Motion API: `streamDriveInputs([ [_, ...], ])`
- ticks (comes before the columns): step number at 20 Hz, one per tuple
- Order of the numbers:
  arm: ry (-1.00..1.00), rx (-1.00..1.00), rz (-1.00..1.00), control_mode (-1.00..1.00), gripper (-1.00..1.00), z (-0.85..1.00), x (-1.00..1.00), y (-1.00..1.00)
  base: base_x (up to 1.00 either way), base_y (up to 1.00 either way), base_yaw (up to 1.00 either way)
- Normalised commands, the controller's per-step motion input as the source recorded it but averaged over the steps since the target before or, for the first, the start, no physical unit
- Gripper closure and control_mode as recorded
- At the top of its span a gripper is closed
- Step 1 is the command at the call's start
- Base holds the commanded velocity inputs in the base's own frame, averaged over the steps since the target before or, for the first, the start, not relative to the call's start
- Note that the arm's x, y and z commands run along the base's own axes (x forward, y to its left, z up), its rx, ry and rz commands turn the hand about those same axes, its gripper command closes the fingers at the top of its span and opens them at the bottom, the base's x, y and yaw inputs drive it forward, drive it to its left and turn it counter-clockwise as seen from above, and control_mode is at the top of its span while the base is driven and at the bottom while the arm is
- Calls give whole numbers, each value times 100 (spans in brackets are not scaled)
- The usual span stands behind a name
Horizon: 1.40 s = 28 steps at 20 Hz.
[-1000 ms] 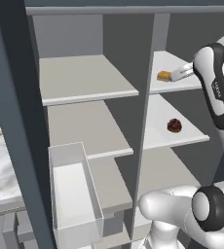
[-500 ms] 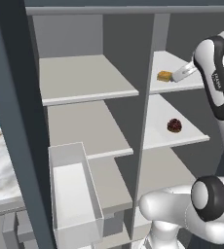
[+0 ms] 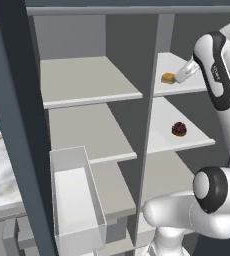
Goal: Take the cakes from the fridge and place them on the empty tray on the dining counter.
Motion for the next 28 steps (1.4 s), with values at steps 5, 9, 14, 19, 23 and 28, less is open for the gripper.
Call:
streamDriveInputs([
  [5, 0, -2, 0, -100, -100, -16, 40, 0, 0, 0, 0],
  [9, 0, -2, 0, -100, -100, -21, 37, 0, 0, 0, 0],
  [14, 0, 0, 0, -100, -100, -10, 35, 0, 0, 0, 0],
  [19, 0, 0, 0, -100, -100, 0, 41, -5, 0, 0, 0],
  [23, 0, 0, 0, -100, -100, -5, 20, -1, 0, 0, 0],
  [28, 2, 0, 0, -100, -100, -21, 0, -3, 0, 0, 0],
])
